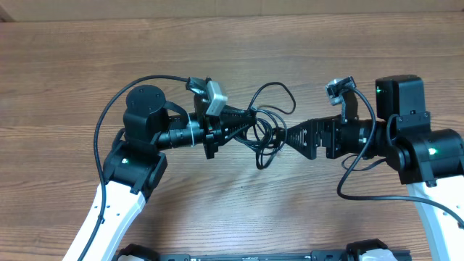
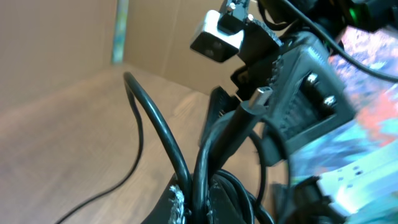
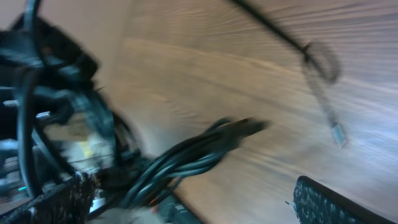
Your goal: Untangle cables
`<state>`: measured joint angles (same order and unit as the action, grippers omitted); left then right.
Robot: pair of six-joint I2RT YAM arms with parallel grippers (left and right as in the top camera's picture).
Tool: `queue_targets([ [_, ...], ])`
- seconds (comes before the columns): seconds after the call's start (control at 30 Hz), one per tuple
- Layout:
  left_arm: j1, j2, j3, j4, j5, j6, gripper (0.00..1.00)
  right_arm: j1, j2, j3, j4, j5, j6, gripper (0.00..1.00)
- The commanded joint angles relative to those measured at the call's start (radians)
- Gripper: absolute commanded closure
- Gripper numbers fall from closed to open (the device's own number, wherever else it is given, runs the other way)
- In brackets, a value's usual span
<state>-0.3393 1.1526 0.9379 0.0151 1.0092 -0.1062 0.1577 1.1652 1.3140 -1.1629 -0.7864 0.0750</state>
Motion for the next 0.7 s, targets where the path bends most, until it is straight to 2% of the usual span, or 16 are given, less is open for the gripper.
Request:
queue_targets([
  [0.0, 0.006, -0.003, 0.009, 0.054, -0.007, 0.152, 0.96, -0.001, -0.009, 0.016, 0.009, -0.161, 0.069, 0.0],
  [0.17, 0.0, -0.003, 0.009, 0.163, -0.007, 0.097, 0.96, -0.001, -0.009, 0.016, 0.009, -0.158, 0.135, 0.03],
  [0.4, 0.002, -0.003, 0.009, 0.181, 0.005, 0.076, 0.96, -0.003, -0.009, 0.016, 0.04, -0.156, 0.139, 0.07],
  [0.57, 0.034, -0.003, 0.009, 0.198, 0.049, 0.072, 0.96, -0.039, -0.009, 0.016, 0.055, -0.013, 0.299, 0.02],
  [0.63, 0.033, -0.003, 0.009, 0.233, 0.069, 0.072, 0.96, -0.048, -0.009, 0.016, 0.074, -0.015, 0.364, 0.04],
  [0.67, 0.024, -0.003, 0.009, 0.269, 0.064, 0.072, 0.96, -0.046, -0.009, 0.016, 0.093, -0.023, 0.409, 0.08],
])
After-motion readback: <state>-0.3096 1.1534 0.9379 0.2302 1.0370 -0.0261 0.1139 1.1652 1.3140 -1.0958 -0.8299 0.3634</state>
